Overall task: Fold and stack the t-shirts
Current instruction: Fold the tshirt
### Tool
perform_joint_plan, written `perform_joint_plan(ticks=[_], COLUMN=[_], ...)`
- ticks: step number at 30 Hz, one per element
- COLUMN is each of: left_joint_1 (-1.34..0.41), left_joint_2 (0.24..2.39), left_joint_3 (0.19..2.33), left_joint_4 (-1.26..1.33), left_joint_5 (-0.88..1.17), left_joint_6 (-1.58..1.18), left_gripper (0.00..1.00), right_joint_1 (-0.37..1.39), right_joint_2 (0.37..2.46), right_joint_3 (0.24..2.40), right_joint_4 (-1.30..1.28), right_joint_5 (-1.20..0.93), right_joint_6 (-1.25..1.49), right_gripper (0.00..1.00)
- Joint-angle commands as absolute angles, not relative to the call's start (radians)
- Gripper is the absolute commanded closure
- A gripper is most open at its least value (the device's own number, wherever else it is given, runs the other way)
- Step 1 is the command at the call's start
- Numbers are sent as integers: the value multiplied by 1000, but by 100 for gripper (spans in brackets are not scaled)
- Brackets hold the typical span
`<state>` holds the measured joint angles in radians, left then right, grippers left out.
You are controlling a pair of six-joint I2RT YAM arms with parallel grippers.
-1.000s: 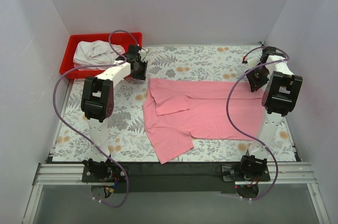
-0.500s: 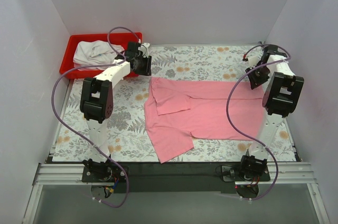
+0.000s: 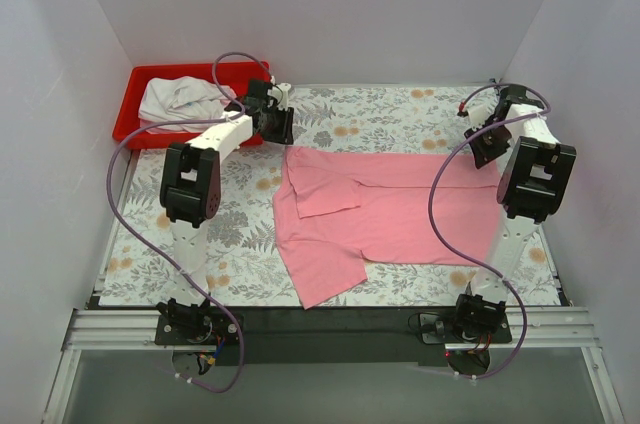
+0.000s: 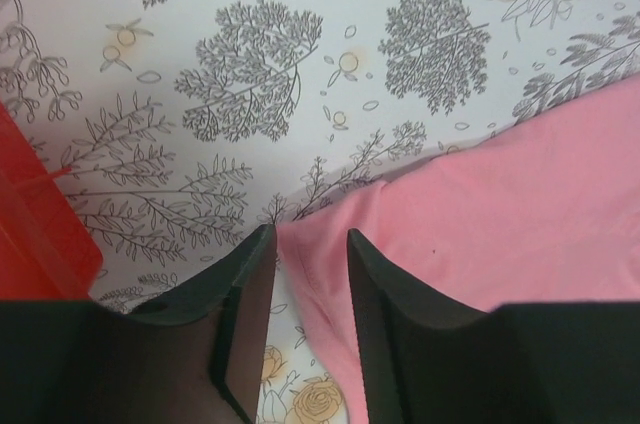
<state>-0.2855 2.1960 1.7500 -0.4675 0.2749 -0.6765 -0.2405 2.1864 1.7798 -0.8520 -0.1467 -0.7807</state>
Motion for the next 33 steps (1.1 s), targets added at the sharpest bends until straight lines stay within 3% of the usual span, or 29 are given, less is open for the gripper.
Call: perform_joint_plan(ticks=[1,8,13,18,21,25,33], left_joint_1=[-288,-287,-284,-282,-284,-284,-282], left_joint_2=[2184,2241,2270,2235,2209,2220,2226], left_joint_3=[1733,1794,1856,1852,1844,1871,1862], left_joint_4=[-491,-517,-519,-499,-477,-488,-470], left_joint_5=[266,170,141,179,215,291,272], left_joint_6=[-634,-600,-612,-630,-653,-657,-682], left_gripper=[70,100,100,78,70,64,64], right_joint_1=[-236,-227,-215,-212,-213,-213,-213], right_joint_2=[2187,2229,2243,2235,2226,2226,2220], right_joint_3=[1773,1813,1827,1815,1810,1807,1801], right_joint_4=[-836,-810,-798,-796,-796,-795,-798], right_joint_5=[-129,-109,-100,-91,-91,-91,-89], right_joint_6=[-813,-799,-781,-787,-788,-788,-793], right_gripper=[67,67,67,67,67,67,67])
